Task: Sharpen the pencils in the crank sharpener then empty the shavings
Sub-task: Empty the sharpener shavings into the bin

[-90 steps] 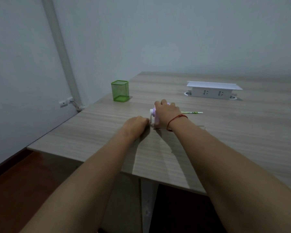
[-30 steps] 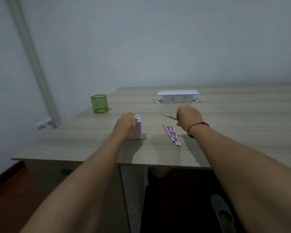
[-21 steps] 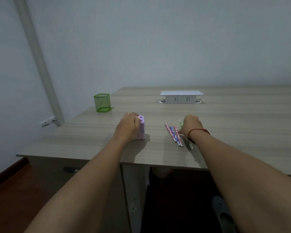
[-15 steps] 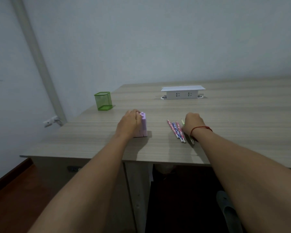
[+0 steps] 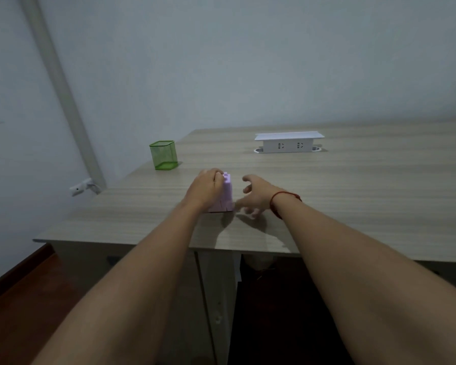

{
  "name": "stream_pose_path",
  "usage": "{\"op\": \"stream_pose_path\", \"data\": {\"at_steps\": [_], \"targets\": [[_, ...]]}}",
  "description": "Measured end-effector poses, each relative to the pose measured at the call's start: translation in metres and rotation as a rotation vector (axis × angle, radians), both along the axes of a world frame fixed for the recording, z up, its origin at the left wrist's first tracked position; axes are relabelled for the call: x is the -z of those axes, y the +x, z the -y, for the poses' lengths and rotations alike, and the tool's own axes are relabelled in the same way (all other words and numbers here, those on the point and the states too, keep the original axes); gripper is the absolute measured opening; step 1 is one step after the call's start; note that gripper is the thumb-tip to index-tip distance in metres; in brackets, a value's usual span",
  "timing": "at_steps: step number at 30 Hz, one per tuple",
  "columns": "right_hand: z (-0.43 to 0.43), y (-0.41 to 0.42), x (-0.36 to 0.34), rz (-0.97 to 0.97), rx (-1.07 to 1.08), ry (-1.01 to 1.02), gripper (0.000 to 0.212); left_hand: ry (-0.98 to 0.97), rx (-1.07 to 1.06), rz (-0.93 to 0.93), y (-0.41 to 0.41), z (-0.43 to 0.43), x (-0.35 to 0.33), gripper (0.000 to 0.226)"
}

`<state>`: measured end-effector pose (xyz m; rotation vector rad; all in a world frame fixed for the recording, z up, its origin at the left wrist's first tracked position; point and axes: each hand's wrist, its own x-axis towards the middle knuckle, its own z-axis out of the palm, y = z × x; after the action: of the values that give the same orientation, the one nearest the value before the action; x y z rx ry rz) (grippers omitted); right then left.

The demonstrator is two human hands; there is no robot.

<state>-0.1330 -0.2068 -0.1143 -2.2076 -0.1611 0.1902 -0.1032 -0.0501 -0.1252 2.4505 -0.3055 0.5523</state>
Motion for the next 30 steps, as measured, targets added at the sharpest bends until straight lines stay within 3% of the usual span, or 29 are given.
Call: {"op": "stream_pose_path", "data": {"at_steps": [2, 4, 8, 10, 17, 24, 30], "targets": [[-0.012, -0.003, 0.001, -0.128, -0.051, 0.071, 0.096, -0.006, 0.004, -0.029, 0.001, -0.001, -0.001, 0.035], [-0.019, 0.0, 0.009, -0.12, -0.033, 0.103, 0.091, -0.012, 0.013, -0.031, -0.001, 0.0, -0.002, 0.035], [-0.024, 0.003, 0.016, -0.023, -0.038, 0.06, 0.039, -0.029, 0.019, -0.011, -0.002, -0.001, -0.002, 0.035], [-0.024, 0.004, 0.018, 0.005, -0.028, 0.052, 0.031, -0.026, 0.02, -0.01, -0.001, -0.001, -0.001, 0.035], [-0.021, 0.009, 0.021, 0.019, -0.027, 0.084, 0.029, -0.016, 0.031, -0.016, -0.001, -0.002, 0.001, 0.035], [-0.003, 0.004, 0.013, -0.051, 0.02, 0.087, 0.062, -0.09, -0.043, -0.038, -0.008, -0.001, 0.002, 0.03], [0.021, -0.005, -0.003, -0.019, 0.06, -0.021, 0.061, 0.067, -0.135, 0.183, -0.023, 0.007, 0.006, 0.029]]}}
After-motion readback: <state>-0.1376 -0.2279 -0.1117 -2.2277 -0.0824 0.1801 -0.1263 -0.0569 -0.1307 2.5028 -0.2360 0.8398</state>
